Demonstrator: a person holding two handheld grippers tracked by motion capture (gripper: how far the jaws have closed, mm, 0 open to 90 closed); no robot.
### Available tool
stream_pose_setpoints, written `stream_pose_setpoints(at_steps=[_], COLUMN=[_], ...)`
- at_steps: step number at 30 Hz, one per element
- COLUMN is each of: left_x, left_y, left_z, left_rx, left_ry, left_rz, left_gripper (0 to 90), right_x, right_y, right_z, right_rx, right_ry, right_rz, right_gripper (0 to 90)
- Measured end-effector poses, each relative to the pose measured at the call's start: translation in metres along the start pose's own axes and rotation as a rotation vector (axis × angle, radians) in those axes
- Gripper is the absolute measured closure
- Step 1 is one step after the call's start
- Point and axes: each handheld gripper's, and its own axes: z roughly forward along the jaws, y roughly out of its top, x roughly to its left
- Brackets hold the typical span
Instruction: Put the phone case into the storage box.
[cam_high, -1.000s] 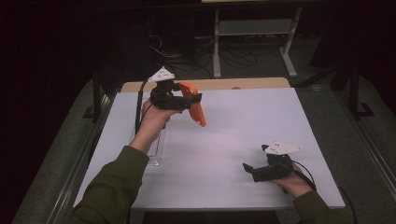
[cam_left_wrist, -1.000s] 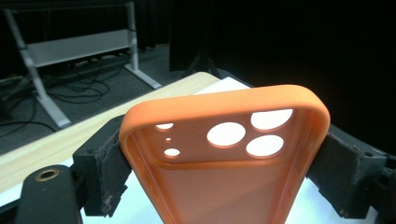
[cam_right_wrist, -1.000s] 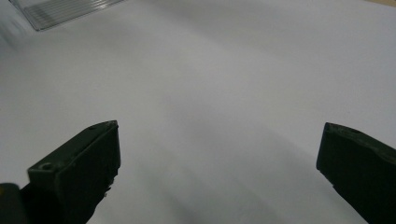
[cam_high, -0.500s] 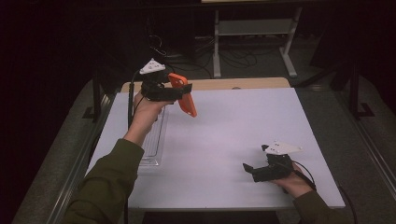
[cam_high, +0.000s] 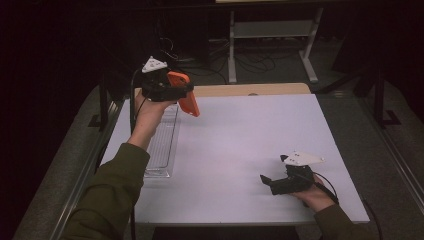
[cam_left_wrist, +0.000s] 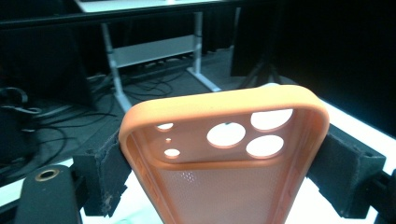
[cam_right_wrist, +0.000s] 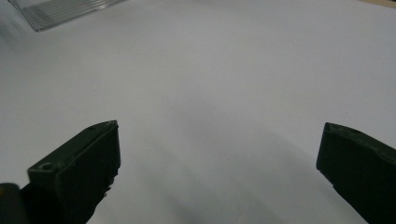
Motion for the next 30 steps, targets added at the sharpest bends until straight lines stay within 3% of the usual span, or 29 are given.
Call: stream_pose_setpoints(at_steps=[11, 30], left_x=[0.02, 0.046], left_y=[0.001, -0.016], left_z=[-0.001, 0.01], left_rx=[0.01, 0.052], left_ry=[0.147, 0.322], left_rz=[-0.042, -0.095], left_gripper=[15.3, 15.0], right_x=[0.0, -0.001], right_y=[0.0, 0.0], right_z=[0.0, -0.001], right_rx=[-0.002, -0.004], right_ry=[0.001, 0.0], right_rz=[-0.002, 0.007], right_gripper=[0.0, 0.0])
